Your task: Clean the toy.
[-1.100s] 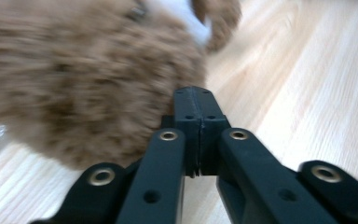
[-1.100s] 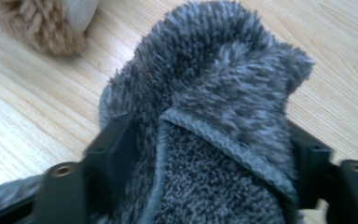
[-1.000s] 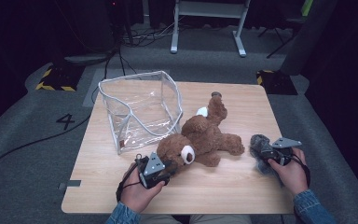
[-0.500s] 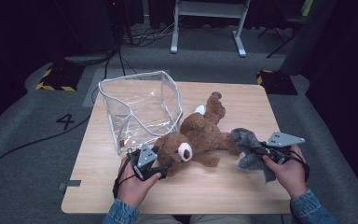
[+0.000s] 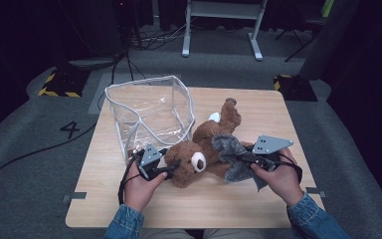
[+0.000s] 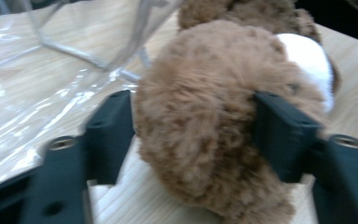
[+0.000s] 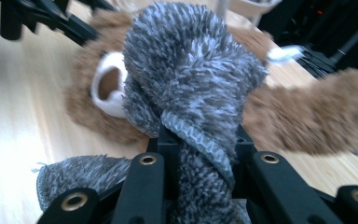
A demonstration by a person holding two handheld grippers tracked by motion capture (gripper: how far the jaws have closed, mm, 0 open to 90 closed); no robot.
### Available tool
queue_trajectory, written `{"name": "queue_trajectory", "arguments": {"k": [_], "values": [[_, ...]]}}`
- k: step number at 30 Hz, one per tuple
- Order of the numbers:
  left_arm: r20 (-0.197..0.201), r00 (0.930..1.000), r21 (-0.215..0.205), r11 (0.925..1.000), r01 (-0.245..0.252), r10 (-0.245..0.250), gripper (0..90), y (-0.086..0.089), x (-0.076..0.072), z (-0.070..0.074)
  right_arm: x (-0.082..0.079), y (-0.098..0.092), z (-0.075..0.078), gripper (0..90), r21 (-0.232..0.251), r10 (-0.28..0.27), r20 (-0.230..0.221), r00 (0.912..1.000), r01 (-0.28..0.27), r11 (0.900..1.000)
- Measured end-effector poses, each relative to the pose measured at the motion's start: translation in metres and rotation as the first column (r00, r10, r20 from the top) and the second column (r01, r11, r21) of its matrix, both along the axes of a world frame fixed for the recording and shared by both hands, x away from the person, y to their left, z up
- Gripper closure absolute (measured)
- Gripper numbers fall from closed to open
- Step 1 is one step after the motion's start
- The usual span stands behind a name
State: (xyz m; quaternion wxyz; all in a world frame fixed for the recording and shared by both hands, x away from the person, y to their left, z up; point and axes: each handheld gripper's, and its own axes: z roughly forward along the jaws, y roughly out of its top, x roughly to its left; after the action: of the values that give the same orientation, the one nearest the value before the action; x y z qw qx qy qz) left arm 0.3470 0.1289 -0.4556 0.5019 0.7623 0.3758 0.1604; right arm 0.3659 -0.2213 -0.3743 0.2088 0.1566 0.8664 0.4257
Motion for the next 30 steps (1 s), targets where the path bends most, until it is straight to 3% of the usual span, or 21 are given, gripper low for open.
{"name": "queue_trajectory", "arguments": {"k": [1,5,8,9,11,15,18,19,21,23,25,27,30], "values": [[0.005,0.9999,-0.004,0.9999,0.016,-0.016,50.6,-0.002,-0.001,0.000,0.000,0.002,0.001,74.3,0.002,0.010,0.000,1.0000,-0.010,1.000],[0.049,0.9966,0.073,0.9953,0.063,-0.066,69.8,-0.012,-0.007,0.002,-0.002,0.020,0.003,74.2,0.004,0.062,-0.001,0.9981,-0.062,0.998],[0.078,0.9912,0.154,0.9836,0.094,-0.107,81.4,-0.022,-0.014,0.006,-0.003,0.035,0.005,74.0,0.009,0.106,0.005,0.9944,-0.106,0.994],[0.088,0.9885,0.190,0.9762,0.104,-0.123,82.1,-0.026,-0.018,0.007,-0.004,0.039,0.006,74.0,0.010,0.113,0.006,0.9936,-0.113,0.994],[0.098,0.9820,0.220,0.9659,0.137,-0.162,83.6,-0.033,-0.025,0.010,-0.004,0.048,0.006,74.0,0.012,0.146,0.019,0.9891,-0.146,0.989],[0.107,0.9703,0.254,0.9495,0.185,-0.217,84.4,-0.042,-0.036,0.012,-0.002,0.065,0.003,74.0,-0.004,0.185,0.013,0.9827,-0.185,0.983],[0.113,0.9597,0.291,0.9323,0.215,-0.257,84.9,-0.047,-0.044,0.015,0.003,0.071,-0.005,74.0,-0.032,0.186,-0.009,0.9825,-0.186,0.982],[0.118,0.9595,0.299,0.9304,0.212,-0.256,85.1,-0.048,-0.046,0.016,0.006,0.071,-0.008,74.0,-0.048,0.184,-0.011,0.9829,-0.184,0.982],[0.120,0.9543,0.332,0.9170,0.221,-0.274,85.3,-0.049,-0.050,0.018,0.011,0.070,-0.015,74.0,-0.094,0.167,-0.007,0.9860,-0.167,0.982],[0.124,0.9520,0.337,0.9142,0.225,-0.280,85.5,-0.049,-0.053,0.018,0.015,0.064,-0.020,74.1,-0.118,0.147,-0.007,0.9892,-0.147,0.982],[0.126,0.9532,0.329,0.9179,0.221,-0.275,85.5,-0.049,-0.055,0.018,0.020,0.058,-0.022,74.1,-0.128,0.125,-0.006,0.9921,-0.125,0.984],[0.128,0.9504,0.341,0.9125,0.226,-0.283,85.5,-0.048,-0.056,0.019,0.023,0.051,-0.023,74.1,-0.134,0.096,-0.006,0.9953,-0.096,0.986],[0.129,0.9521,0.334,0.9163,0.222,-0.277,85.5,-0.048,-0.059,0.019,0.029,0.041,-0.024,74.2,-0.127,0.087,-0.005,0.9962,-0.087,0.988]]}}
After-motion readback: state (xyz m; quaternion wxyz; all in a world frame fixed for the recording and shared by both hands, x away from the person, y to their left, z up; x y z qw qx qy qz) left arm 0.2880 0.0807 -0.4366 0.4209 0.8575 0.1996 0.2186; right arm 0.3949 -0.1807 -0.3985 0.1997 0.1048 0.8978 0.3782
